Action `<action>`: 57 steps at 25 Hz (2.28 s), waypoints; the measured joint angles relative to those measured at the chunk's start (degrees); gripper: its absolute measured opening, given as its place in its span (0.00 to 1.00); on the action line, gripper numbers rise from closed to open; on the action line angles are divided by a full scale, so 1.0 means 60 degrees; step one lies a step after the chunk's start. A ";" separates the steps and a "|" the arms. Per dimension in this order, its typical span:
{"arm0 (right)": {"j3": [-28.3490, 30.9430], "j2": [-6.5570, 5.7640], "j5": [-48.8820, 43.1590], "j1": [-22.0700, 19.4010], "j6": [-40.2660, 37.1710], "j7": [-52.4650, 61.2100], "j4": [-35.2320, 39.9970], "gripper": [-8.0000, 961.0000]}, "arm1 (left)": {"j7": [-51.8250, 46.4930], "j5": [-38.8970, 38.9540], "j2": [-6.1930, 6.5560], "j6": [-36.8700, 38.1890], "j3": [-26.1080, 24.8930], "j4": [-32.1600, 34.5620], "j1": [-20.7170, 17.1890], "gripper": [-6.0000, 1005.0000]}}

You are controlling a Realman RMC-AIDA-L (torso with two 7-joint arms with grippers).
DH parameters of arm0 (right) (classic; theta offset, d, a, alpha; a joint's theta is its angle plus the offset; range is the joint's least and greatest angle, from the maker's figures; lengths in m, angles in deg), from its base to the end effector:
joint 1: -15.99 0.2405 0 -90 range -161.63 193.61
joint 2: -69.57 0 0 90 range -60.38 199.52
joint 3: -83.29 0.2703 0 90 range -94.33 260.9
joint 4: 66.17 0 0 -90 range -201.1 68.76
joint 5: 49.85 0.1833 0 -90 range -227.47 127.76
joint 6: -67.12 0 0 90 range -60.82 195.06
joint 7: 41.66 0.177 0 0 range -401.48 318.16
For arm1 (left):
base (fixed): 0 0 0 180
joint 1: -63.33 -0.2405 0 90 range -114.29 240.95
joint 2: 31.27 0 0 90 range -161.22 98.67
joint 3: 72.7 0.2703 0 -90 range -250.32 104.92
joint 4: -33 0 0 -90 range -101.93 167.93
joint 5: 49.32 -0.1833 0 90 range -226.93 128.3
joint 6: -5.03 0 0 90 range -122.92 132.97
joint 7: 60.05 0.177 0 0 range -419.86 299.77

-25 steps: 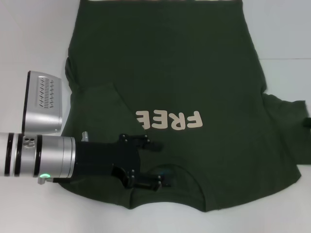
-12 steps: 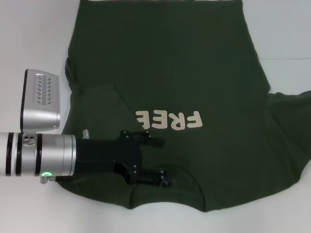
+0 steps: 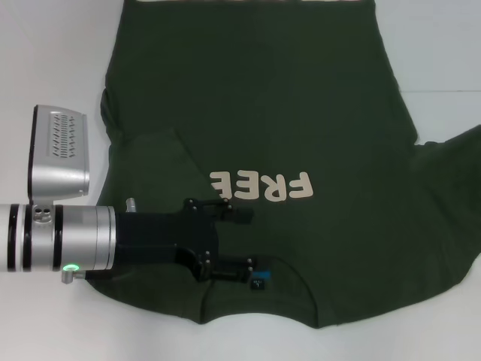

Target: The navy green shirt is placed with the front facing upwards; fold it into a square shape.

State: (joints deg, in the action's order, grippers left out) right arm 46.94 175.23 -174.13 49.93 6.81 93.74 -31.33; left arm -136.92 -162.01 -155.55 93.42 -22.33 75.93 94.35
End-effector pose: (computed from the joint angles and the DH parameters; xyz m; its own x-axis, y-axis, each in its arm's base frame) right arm 0.3465 0.4163 0.0866 0.1599 -0.7025 -0.6934 -0.9760 -0.0073 -0.2177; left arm -0.2006 0.3125 -0.0782 0.8618 0.2164 0.4588 0.2815 -0.9564 -0.0777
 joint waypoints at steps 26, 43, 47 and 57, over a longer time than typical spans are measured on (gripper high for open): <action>-0.1180 0.1199 0.0380 0.1681 -0.0914 -0.0545 0.0257 0.27 | -0.0121 0.0080 0.0018 -0.0099 -0.0127 -0.0006 0.0036 0.83; -0.1074 0.1612 0.3220 0.0273 -0.2381 -0.3854 0.0158 0.81 | -0.0833 0.0041 0.0060 -0.0228 -0.1559 0.0172 -0.0269 0.83; -0.1153 0.1901 0.3245 0.0141 -0.2428 -0.4333 0.0132 0.95 | -0.1229 0.0000 0.0094 -0.0451 -0.1810 0.0433 -0.0621 0.83; -0.1205 0.2116 0.3280 0.0355 -0.2188 -0.4509 -0.0071 0.95 | -0.2780 -0.0800 0.0091 -0.0820 -0.3231 0.1133 -0.1448 0.83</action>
State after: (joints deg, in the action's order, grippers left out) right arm 39.70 187.92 -154.45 52.06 -6.32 66.69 -31.76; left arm -153.60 -166.81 -155.01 88.50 -41.72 82.73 85.67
